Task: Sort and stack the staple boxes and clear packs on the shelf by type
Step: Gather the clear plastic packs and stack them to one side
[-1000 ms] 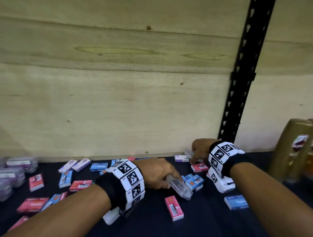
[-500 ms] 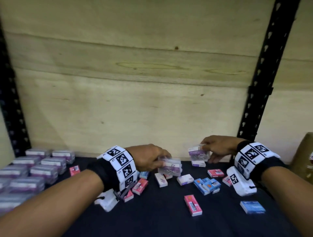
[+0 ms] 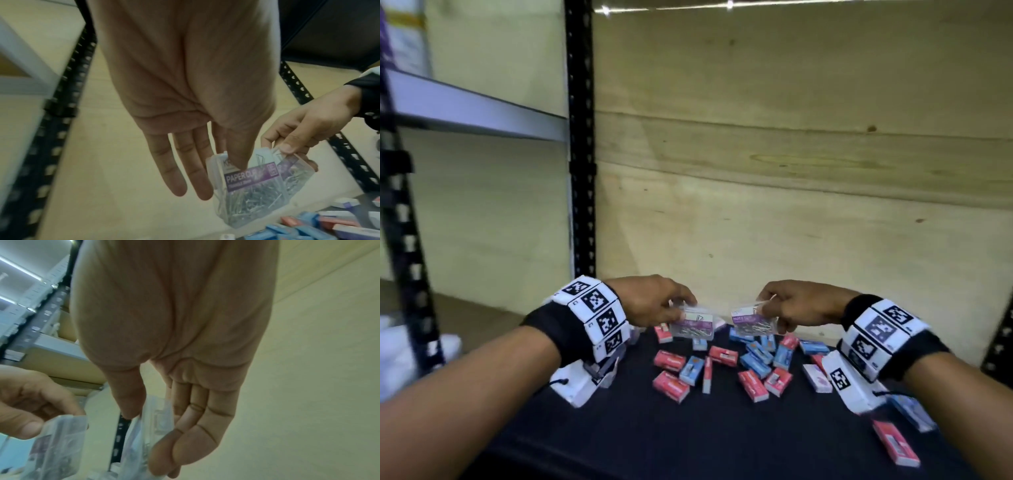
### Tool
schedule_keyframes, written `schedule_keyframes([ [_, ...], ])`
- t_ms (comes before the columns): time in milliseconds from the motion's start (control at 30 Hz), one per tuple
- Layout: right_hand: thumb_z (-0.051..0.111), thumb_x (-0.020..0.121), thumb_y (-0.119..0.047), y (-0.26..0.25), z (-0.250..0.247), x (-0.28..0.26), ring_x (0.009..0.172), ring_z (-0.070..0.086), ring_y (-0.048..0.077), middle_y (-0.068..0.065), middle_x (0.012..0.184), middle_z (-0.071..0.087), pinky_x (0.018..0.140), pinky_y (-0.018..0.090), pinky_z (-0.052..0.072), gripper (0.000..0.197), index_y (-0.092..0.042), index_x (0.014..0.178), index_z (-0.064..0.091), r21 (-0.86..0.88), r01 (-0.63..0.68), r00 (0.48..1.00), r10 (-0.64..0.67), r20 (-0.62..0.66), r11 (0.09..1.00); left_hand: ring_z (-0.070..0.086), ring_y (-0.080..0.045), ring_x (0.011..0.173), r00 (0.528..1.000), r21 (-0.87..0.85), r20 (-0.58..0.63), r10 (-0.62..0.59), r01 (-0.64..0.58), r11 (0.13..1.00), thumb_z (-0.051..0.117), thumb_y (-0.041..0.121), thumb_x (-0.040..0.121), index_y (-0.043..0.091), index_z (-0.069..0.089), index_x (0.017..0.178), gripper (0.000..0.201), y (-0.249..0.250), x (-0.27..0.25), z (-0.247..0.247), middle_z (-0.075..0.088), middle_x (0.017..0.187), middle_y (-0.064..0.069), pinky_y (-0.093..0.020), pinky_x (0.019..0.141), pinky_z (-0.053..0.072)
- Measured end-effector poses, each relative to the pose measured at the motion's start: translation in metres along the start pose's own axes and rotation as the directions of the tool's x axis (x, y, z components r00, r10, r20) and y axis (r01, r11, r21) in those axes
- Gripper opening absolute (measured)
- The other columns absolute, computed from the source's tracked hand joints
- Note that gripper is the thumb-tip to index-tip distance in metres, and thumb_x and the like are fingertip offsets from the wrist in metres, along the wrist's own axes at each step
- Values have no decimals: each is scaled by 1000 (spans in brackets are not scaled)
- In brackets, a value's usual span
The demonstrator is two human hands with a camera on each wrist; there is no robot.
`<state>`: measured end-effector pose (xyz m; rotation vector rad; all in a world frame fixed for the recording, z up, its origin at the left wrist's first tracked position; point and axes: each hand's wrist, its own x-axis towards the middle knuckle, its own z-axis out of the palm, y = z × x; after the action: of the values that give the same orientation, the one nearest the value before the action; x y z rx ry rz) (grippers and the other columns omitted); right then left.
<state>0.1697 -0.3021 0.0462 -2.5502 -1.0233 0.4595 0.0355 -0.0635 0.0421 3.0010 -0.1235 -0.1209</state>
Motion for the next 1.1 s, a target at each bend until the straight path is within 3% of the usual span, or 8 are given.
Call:
schedule_keyframes([
  [133,60,95,-32,-46,22,24,84,73,21,8,92,75,87,41,58,23,-16,111,55,68,74,995,-78,55,995,56,-7,96,992,-33,-28,-124,123,992,49,33,100,27,48,137,38,-39,-48,-7,60,122,9,-18,81,40],
  [267,63,91,-32,-89,52,37,91,73,26,5,97,76,92,51,54,25,-20,110,52,92,143,980,-154,126,986,55,-6,96,968,-42,-33,-248,246,968,53,34,98,30,50,134,37,-71,-94,-7,57,118,13,-18,80,41],
  [367,67,88,-28,-114,75,43,85,74,22,4,95,75,85,45,58,24,-21,106,52,106,194,967,-209,149,975,59,-7,100,944,-35,-16,-331,330,943,57,35,95,33,52,130,36,-91,-120,-2,59,126,9,-22,84,45],
  [467,65,91,-21,-134,93,43,76,72,14,3,95,75,65,27,53,19,-22,102,50,127,241,947,-262,187,962,57,-6,103,921,-19,23,-388,388,921,58,32,95,30,52,132,37,-101,-139,3,58,128,10,-21,86,41],
  [633,64,91,-22,-152,115,42,88,74,24,13,97,75,87,43,58,20,-20,102,48,154,263,923,-295,247,952,54,-6,98,891,35,94,-444,442,896,58,27,95,30,55,129,35,-112,-150,14,59,122,11,-22,85,40],
  [733,64,91,-25,-156,130,41,90,74,25,10,97,76,90,47,57,20,-22,104,47,113,266,917,-287,276,957,52,-6,100,884,78,121,-452,445,892,57,27,95,29,54,131,36,-116,-151,20,57,128,10,-22,89,40],
  [967,60,97,-25,-163,152,32,80,70,16,9,102,75,82,30,57,19,-12,110,55,16,271,909,-261,325,962,54,-11,112,860,130,126,-495,480,868,63,31,92,34,56,128,37,-128,-148,39,57,128,11,-28,99,43],
  [1100,59,97,-31,-168,152,28,93,73,20,7,102,75,81,29,55,31,-9,118,54,-46,269,917,-241,316,962,54,-10,111,853,101,143,-502,492,865,62,30,92,33,57,128,36,-128,-148,43,57,127,12,-28,100,43],
])
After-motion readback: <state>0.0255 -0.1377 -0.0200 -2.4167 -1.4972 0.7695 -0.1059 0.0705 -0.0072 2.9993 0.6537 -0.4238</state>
